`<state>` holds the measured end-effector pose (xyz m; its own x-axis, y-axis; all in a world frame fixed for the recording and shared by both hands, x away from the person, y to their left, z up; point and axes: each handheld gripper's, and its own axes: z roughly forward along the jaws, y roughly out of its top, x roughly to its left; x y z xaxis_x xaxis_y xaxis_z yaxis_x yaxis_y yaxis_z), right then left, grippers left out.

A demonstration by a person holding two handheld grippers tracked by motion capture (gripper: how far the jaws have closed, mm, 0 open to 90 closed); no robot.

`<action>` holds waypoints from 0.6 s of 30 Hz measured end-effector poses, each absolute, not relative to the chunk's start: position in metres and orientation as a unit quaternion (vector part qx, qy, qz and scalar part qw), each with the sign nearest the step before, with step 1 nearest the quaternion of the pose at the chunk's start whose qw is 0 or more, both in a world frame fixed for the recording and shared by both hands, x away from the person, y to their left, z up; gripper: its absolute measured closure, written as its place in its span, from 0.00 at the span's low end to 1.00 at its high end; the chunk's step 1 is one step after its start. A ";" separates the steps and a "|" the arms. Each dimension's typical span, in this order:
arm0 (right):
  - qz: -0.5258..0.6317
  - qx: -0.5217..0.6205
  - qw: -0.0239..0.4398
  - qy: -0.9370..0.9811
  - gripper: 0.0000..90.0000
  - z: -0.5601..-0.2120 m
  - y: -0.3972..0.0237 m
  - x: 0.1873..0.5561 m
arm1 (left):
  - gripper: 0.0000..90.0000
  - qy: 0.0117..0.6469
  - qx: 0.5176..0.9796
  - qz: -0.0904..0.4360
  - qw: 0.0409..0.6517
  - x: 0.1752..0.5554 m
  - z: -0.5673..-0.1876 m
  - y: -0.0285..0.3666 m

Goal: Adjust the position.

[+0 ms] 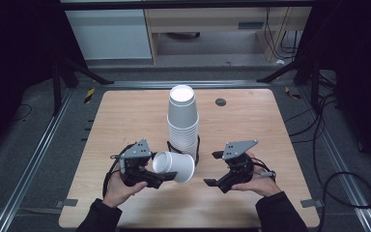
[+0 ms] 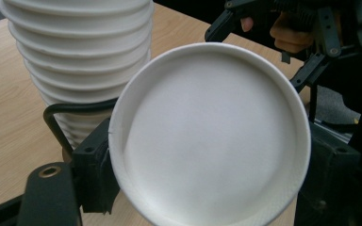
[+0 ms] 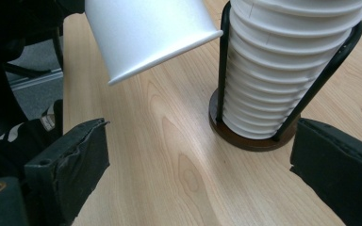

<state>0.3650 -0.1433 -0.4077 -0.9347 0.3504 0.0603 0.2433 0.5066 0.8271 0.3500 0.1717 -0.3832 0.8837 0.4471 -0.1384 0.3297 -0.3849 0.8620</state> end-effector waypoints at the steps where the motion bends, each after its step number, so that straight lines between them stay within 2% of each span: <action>1: 0.468 0.171 0.057 0.865 0.06 -0.408 -0.143 0.365 | 0.23 0.234 0.828 0.056 0.507 0.350 -0.383 0.172; 18: 0.487 0.158 0.033 0.859 0.04 -0.408 -0.128 0.364 | 0.23 0.225 0.807 0.031 0.545 0.353 -0.387 0.163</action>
